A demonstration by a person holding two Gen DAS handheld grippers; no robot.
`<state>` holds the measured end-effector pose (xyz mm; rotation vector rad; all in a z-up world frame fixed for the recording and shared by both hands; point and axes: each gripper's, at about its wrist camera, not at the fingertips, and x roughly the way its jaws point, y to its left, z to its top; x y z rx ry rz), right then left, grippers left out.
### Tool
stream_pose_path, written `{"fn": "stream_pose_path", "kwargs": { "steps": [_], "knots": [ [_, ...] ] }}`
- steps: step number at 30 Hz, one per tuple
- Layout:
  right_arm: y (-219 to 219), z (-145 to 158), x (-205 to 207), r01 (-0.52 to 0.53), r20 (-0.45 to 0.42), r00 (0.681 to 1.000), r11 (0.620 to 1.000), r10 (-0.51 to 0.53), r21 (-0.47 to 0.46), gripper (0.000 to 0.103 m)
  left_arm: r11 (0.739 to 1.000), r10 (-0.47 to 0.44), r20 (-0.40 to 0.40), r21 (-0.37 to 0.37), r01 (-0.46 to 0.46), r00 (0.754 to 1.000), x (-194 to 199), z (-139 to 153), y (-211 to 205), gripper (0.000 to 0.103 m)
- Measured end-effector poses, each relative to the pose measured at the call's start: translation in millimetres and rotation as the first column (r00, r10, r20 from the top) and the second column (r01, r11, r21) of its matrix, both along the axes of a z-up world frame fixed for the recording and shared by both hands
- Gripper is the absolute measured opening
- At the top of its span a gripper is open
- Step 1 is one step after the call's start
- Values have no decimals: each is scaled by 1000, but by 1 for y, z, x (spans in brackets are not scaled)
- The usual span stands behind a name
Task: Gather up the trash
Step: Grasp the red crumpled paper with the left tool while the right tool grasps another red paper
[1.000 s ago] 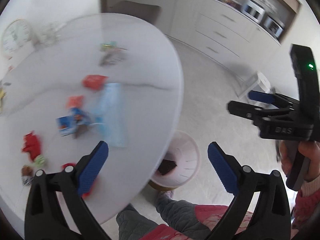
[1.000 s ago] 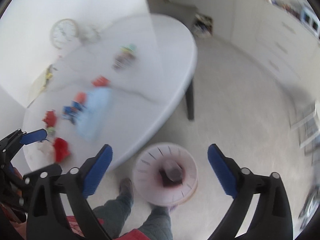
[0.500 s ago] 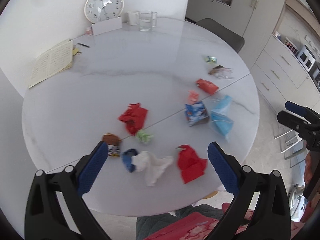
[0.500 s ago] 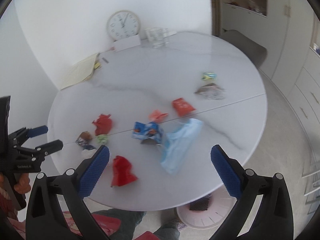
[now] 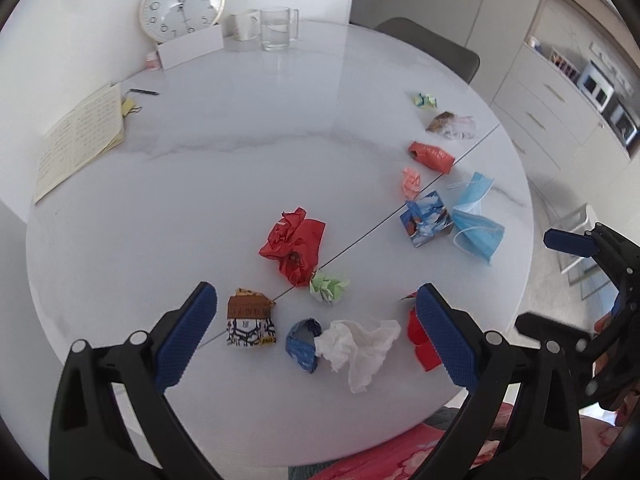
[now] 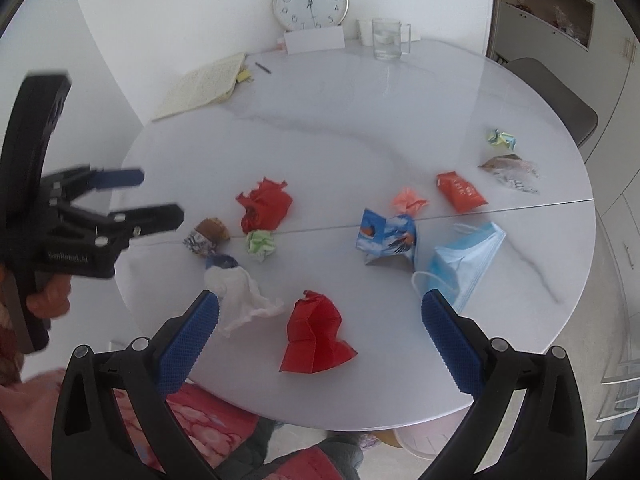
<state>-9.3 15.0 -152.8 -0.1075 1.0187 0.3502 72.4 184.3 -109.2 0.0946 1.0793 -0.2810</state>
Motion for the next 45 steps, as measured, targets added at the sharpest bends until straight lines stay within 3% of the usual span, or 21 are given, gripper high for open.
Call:
{"fn": "stream_pose_path", "kwargs": {
  "steps": [4, 9, 14, 18, 22, 24, 29, 35, 40, 45],
  "knots": [
    [9, -42, 7, 38, -68, 997, 999, -38, -3, 100, 997, -75, -42, 3, 75, 996, 21, -25, -3, 95],
    [13, -85, 16, 104, -171, 980, 995, -101, 7, 85, 986, -166, -99, 15, 169, 981, 49, -60, -5, 95],
    [14, -109, 21, 182, -237, 955, 983, -177, -1, 76, 970, -231, -141, 39, 239, 963, 74, -85, -11, 95],
    [17, -121, 24, 195, -279, 942, 981, -189, -4, 55, 966, -253, -164, 6, 258, 953, 90, -95, -14, 95],
    [19, -122, 23, 191, -281, 942, 982, -184, -2, 49, 959, -277, -186, 9, 283, 943, 100, -108, -19, 95],
    [18, -120, 22, 199, -286, 939, 980, -190, 3, 48, 958, -281, -202, -1, 287, 938, 104, -112, -20, 90],
    [11, -114, 22, 216, -286, 936, 976, -204, 10, 47, 967, -242, -278, 10, 255, 930, 115, -130, -16, 60],
    [4, -107, 25, 219, -277, 939, 976, -204, 22, 47, 977, -204, -271, -1, 211, 941, 120, -130, -8, 37],
    [-6, -94, 27, 232, -254, 944, 971, -213, 49, 47, 983, -180, -233, -11, 182, 956, 116, -114, -1, 35],
    [-27, -71, 18, 263, -198, 950, 960, -241, 92, 47, 990, -138, -182, -62, 128, 974, 108, -78, 2, 35]
  ]
}}
